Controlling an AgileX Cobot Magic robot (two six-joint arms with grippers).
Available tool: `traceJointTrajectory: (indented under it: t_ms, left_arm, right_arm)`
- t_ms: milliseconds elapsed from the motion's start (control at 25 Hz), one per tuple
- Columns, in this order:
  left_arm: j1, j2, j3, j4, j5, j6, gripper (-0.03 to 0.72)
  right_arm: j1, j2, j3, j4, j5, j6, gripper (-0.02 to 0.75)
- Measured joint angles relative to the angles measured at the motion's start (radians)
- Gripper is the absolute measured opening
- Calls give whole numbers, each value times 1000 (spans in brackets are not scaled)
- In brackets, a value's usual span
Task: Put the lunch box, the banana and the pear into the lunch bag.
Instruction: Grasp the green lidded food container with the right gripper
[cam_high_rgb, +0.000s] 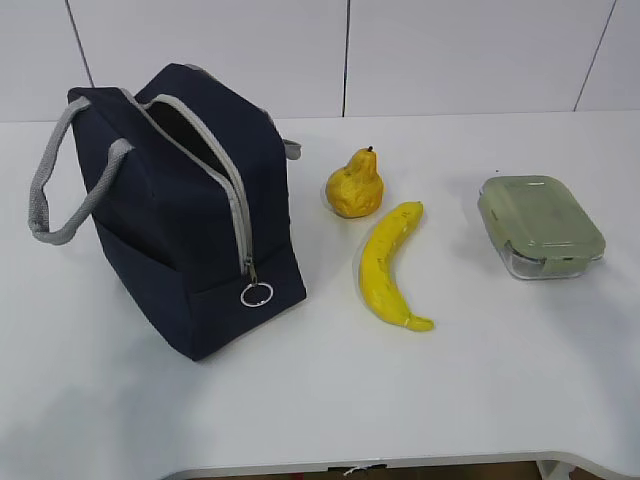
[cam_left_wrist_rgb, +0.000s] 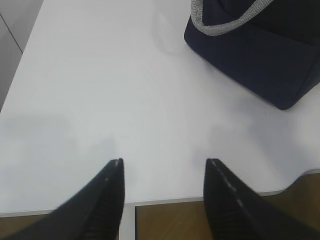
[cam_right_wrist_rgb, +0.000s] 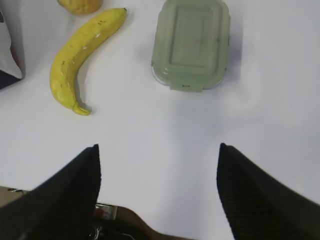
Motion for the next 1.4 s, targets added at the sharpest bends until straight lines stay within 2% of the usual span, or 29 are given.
traceJointTrajectory:
  t_ms: [320,560,720,880,1040,1240,1400]
  left_arm:
    - [0,0,0,0,0,0,376]
    - [0,0,0,0,0,0,376]
    - [0,0,0,0,0,0,376]
    - [0,0,0,0,0,0,376]
    - [0,0,0,0,0,0,376]
    - [0,0,0,0,0,0,376]
    - [0,0,0,0,0,0,376]
  right_arm:
    - [0,142,-98,31,-44,-20,587]
    - [-18,222,-113,161,-64,-79,587]
    - [-116,266,-113,326,-66,-188,587]
    - [-250,315,-113,522,-30,-354,587]
    - [-333,378,-115,686,8,-513,587]
    - [-379,447,-117,720,23,-604,587]
    - [-382,482,-117,757,31,-677,587]
